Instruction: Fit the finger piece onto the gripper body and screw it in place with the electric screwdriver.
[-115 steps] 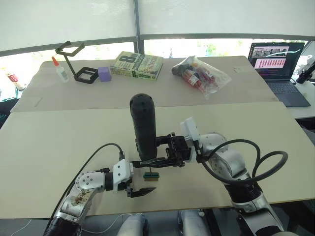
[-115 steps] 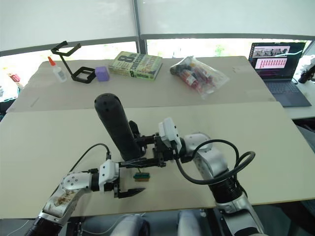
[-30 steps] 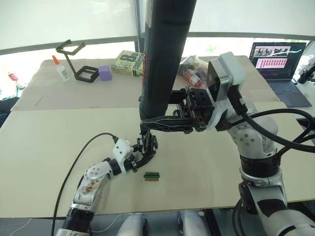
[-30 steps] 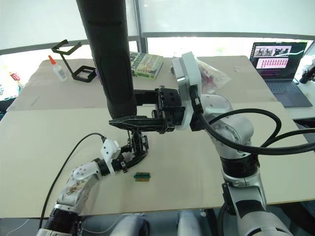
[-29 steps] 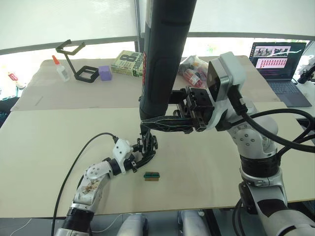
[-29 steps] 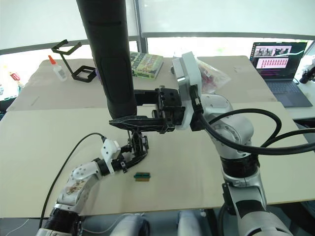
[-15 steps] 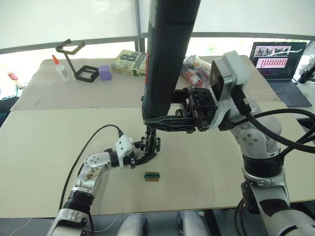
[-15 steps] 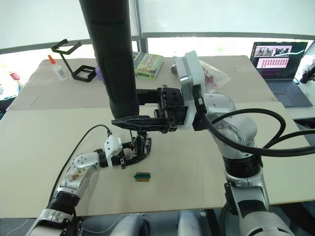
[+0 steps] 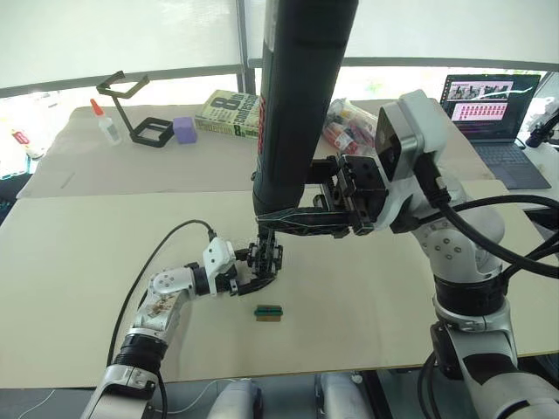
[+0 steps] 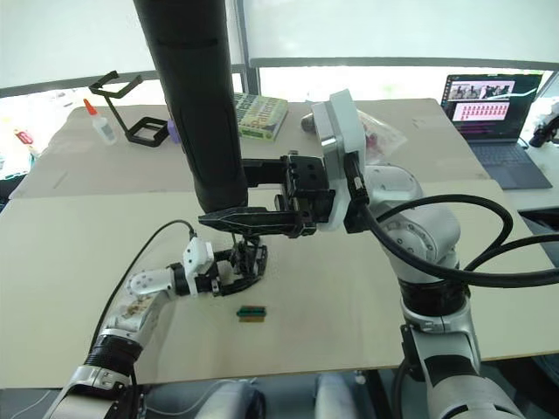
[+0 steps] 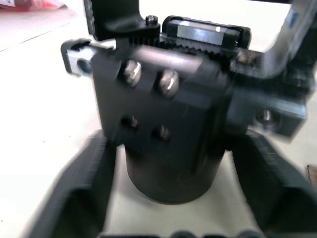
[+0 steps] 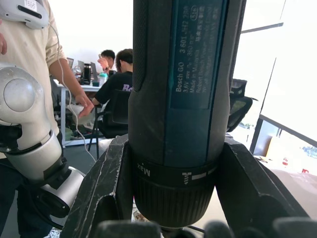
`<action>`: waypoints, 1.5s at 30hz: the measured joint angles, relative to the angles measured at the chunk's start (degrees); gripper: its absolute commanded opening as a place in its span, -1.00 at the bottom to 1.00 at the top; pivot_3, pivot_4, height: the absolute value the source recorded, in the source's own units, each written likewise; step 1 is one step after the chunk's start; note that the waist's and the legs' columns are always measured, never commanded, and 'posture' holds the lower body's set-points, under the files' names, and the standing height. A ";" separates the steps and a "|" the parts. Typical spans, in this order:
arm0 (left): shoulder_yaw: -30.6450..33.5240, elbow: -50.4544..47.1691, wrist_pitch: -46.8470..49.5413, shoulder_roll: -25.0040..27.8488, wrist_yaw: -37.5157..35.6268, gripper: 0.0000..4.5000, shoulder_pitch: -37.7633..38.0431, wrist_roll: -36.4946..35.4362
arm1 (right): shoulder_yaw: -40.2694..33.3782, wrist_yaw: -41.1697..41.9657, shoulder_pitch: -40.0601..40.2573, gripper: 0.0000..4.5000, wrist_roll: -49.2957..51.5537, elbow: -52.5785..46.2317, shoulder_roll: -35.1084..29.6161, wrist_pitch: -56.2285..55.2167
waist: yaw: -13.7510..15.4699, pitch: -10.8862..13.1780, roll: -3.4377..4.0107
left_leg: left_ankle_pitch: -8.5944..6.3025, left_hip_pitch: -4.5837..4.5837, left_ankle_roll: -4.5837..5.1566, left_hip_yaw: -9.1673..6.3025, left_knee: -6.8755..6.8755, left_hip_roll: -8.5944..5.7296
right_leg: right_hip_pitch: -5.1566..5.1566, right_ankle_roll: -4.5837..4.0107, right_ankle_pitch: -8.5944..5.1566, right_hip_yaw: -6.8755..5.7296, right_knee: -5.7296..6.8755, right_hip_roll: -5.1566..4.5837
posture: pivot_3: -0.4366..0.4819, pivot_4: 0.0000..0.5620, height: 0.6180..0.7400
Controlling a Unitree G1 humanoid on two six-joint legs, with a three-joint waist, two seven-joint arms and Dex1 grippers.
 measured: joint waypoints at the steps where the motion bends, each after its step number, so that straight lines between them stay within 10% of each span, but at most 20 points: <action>1: 0.15 -0.32 -0.01 0.03 0.16 0.99 0.34 -0.05 | -0.04 0.00 0.00 -0.13 0.01 0.00 -0.07 0.00 | -0.12 0.00 0.00 | 0.00 0.00 0.00 0.01 0.00 0.00 | -0.01 0.00 0.00 0.01 0.00 0.00 | -0.05 -0.47 1.00; 20: 0.30 -19.15 8.83 -0.86 13.00 0.99 12.73 0.80 | -0.15 0.85 -0.01 -0.13 0.18 0.27 -0.20 0.01 | 0.23 0.00 0.00 | -0.01 -0.04 0.00 -0.01 -0.02 0.17 | -0.04 0.00 0.00 0.02 -0.03 0.01 | -0.05 -0.47 1.00; 45: -1.19 -15.97 6.27 -2.31 17.50 0.99 9.46 4.67 | 2.55 2.37 -2.59 -0.13 -2.75 3.68 1.08 0.00 | 0.05 0.00 0.00 | 0.00 -0.03 -0.01 0.00 -0.03 0.15 | -0.04 0.00 0.00 0.01 -0.03 0.01 | -0.05 -0.47 1.00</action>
